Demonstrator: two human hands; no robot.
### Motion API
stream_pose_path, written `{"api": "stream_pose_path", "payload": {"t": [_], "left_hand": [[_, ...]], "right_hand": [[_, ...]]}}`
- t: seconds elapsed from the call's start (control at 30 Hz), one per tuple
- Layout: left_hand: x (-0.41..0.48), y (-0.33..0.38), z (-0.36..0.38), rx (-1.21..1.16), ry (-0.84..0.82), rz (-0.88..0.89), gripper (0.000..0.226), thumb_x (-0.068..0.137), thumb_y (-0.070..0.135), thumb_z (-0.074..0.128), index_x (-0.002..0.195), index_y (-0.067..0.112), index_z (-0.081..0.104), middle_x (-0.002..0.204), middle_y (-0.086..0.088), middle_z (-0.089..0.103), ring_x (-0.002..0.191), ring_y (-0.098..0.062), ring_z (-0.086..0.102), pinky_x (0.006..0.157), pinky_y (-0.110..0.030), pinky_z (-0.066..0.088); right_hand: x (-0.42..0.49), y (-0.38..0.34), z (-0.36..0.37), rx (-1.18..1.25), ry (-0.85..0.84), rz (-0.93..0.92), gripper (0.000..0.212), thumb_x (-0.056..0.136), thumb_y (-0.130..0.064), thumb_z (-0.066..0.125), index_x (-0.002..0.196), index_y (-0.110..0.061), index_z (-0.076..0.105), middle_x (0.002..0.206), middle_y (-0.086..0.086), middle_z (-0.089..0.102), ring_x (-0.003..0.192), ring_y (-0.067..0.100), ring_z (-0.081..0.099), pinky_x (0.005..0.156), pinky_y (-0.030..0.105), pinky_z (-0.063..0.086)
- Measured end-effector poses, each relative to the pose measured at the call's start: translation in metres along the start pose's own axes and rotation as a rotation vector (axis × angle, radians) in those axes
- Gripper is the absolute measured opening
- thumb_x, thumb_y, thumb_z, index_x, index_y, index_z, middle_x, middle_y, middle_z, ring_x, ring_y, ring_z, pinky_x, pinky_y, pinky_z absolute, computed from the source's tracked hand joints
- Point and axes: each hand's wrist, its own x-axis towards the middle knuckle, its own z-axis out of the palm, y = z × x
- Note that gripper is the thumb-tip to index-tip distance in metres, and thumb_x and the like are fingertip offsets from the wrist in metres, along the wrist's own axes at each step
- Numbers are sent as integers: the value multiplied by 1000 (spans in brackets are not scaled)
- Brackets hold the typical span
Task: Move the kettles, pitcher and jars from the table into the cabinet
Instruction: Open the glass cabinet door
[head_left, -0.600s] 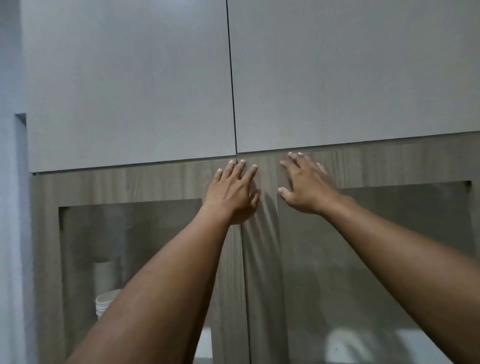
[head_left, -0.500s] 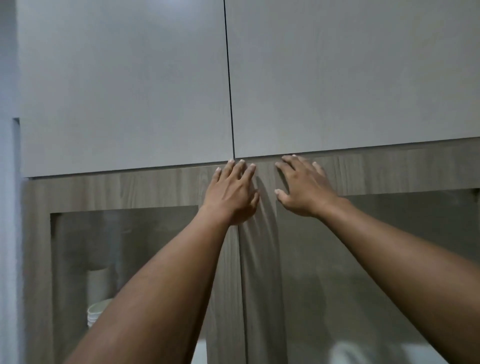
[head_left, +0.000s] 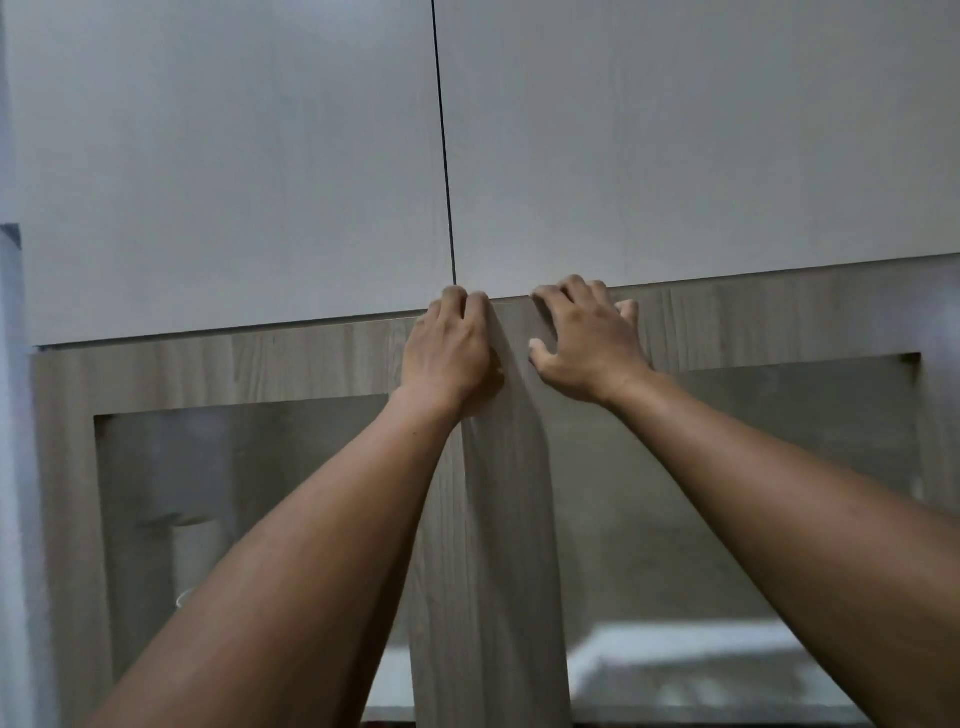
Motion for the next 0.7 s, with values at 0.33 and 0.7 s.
{"api": "stream_pose_path", "payload": {"t": [0.33, 0.7], "left_hand": [[-57, 49, -72, -533, 297, 18, 36, 95, 25, 36, 122, 9, 55, 106, -14, 55, 81, -25, 52, 63, -25, 36], [-110, 169, -181, -825, 542, 48, 17, 100, 23, 53, 86, 15, 49, 66, 14, 44, 55, 0, 42, 52, -12, 31]], "right_hand": [[-45, -22, -84, 179, 231, 88, 30, 97, -40, 42, 110, -22, 61, 116, 2, 57, 114, 24, 48, 88, 41, 35], [-104, -7, -217, 367, 388, 214, 31, 97, -37, 29, 80, -18, 47, 99, 12, 60, 101, 31, 53, 85, 45, 43]]}}
